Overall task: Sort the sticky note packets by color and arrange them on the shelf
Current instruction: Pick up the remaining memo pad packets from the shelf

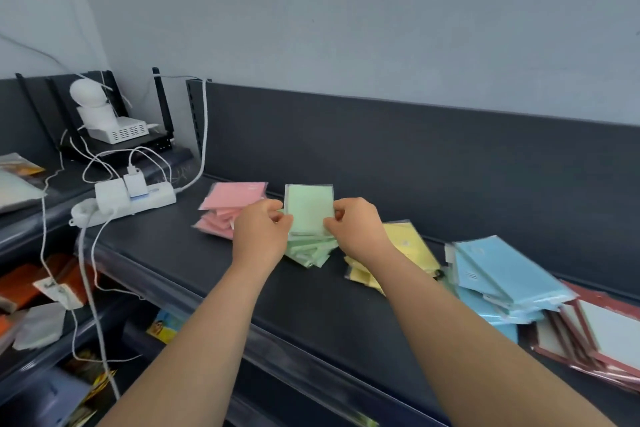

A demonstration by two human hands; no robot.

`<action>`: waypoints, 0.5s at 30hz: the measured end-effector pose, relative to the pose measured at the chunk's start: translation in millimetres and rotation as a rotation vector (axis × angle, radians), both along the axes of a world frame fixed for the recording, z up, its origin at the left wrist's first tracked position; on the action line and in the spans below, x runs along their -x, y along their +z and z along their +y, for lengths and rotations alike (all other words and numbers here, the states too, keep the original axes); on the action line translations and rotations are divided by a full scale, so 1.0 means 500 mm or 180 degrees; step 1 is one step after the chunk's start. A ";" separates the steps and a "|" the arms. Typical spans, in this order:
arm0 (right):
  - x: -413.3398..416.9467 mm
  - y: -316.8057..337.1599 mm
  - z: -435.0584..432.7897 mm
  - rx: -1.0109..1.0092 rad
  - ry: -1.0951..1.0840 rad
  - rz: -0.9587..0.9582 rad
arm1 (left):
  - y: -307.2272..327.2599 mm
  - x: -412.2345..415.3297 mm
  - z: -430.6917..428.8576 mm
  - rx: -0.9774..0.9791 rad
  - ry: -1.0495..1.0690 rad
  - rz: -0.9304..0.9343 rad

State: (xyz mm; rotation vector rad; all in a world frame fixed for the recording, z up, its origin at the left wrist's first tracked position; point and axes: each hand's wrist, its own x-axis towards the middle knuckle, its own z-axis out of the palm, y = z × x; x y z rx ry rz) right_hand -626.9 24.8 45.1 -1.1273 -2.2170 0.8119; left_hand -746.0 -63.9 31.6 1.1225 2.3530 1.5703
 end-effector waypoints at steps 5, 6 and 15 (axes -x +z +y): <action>0.028 -0.011 -0.002 -0.0423 -0.0050 -0.0550 | -0.017 0.023 0.005 0.0222 -0.0085 0.0332; 0.028 -0.010 -0.004 -0.0496 -0.0062 -0.0631 | -0.019 0.025 0.004 0.0273 -0.0101 0.0436; -0.075 0.014 -0.034 -0.0992 -0.0298 -0.0807 | 0.014 -0.037 -0.001 0.0243 -0.0162 0.1784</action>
